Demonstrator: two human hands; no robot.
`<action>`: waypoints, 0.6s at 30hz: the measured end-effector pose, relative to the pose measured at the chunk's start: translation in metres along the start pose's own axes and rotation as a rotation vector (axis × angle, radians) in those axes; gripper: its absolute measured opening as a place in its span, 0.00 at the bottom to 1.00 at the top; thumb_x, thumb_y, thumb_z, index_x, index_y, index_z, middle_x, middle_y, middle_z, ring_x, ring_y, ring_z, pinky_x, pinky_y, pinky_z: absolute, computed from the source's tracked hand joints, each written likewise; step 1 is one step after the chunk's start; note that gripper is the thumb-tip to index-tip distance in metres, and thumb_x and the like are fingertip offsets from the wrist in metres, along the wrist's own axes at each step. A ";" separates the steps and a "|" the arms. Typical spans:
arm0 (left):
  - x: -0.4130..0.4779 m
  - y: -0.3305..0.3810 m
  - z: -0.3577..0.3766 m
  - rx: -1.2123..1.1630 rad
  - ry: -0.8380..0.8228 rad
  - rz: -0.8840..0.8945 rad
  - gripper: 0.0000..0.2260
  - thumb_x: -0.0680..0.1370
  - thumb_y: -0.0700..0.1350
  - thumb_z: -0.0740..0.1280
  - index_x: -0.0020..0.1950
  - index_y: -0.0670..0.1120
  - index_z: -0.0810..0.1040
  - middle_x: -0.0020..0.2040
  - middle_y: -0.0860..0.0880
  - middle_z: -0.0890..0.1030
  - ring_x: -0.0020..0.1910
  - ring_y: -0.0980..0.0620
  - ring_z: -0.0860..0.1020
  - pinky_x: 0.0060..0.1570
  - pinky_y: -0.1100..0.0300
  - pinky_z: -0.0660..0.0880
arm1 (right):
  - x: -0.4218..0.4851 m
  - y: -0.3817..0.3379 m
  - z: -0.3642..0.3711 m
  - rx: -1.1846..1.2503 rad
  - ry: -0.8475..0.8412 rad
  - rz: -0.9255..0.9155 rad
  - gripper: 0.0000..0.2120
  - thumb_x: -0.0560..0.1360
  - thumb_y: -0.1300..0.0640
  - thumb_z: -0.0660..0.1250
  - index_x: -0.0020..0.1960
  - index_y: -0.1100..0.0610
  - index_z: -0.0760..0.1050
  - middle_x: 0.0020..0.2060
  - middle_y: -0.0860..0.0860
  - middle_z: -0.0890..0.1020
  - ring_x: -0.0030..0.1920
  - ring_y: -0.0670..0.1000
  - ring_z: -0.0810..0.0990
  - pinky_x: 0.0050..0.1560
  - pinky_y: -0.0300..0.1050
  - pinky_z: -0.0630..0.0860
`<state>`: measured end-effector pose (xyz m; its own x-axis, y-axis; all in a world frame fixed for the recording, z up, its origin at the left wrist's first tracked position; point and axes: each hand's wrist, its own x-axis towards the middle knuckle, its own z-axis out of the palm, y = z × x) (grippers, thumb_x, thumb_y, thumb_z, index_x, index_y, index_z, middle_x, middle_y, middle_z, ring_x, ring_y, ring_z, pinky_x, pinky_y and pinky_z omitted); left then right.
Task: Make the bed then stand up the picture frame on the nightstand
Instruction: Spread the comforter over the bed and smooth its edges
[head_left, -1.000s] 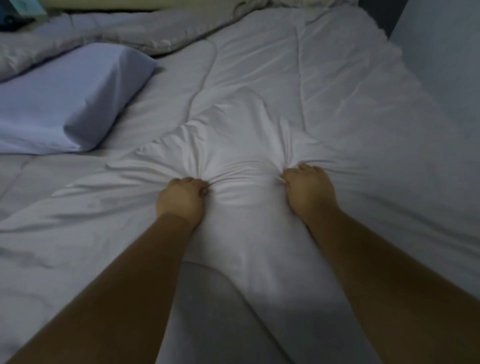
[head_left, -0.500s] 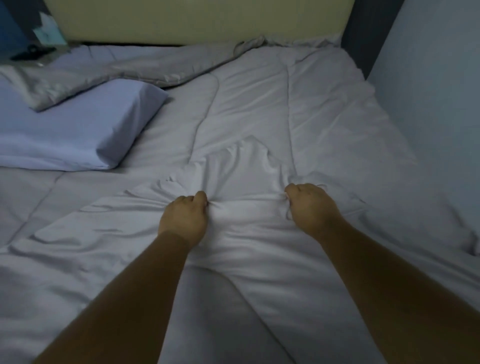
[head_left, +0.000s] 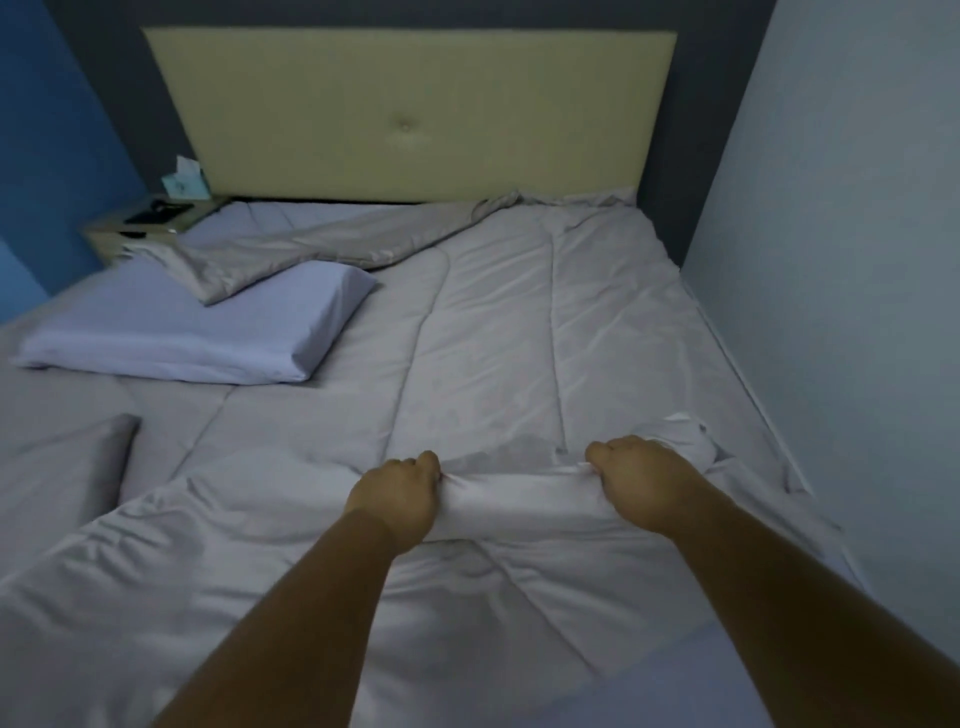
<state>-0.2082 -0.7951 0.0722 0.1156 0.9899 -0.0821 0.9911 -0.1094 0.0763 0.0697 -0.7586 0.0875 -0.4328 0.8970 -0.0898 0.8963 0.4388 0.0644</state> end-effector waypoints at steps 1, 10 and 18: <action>-0.014 0.005 -0.007 -0.006 -0.003 -0.004 0.10 0.79 0.44 0.54 0.58 0.44 0.68 0.55 0.42 0.79 0.54 0.41 0.76 0.49 0.53 0.71 | -0.014 -0.002 -0.008 0.000 -0.008 -0.008 0.13 0.76 0.60 0.57 0.59 0.57 0.70 0.55 0.56 0.78 0.55 0.56 0.75 0.54 0.47 0.70; -0.160 0.064 -0.042 -0.077 -0.040 -0.008 0.11 0.80 0.47 0.54 0.57 0.43 0.71 0.55 0.39 0.79 0.53 0.39 0.77 0.50 0.51 0.71 | -0.175 -0.020 -0.058 0.041 -0.047 -0.071 0.10 0.75 0.61 0.58 0.56 0.59 0.72 0.53 0.59 0.78 0.53 0.57 0.76 0.51 0.47 0.70; -0.279 0.152 -0.055 -0.110 -0.449 0.033 0.17 0.81 0.50 0.54 0.65 0.46 0.72 0.66 0.42 0.74 0.62 0.43 0.73 0.61 0.56 0.66 | -0.312 -0.027 -0.069 0.010 -0.315 -0.053 0.13 0.78 0.58 0.58 0.60 0.58 0.74 0.60 0.57 0.77 0.59 0.56 0.75 0.54 0.42 0.69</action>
<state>-0.0935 -1.0831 0.1613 0.1881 0.8464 -0.4982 0.9763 -0.1056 0.1890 0.1734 -1.0467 0.1820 -0.4291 0.8119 -0.3960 0.8749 0.4826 0.0414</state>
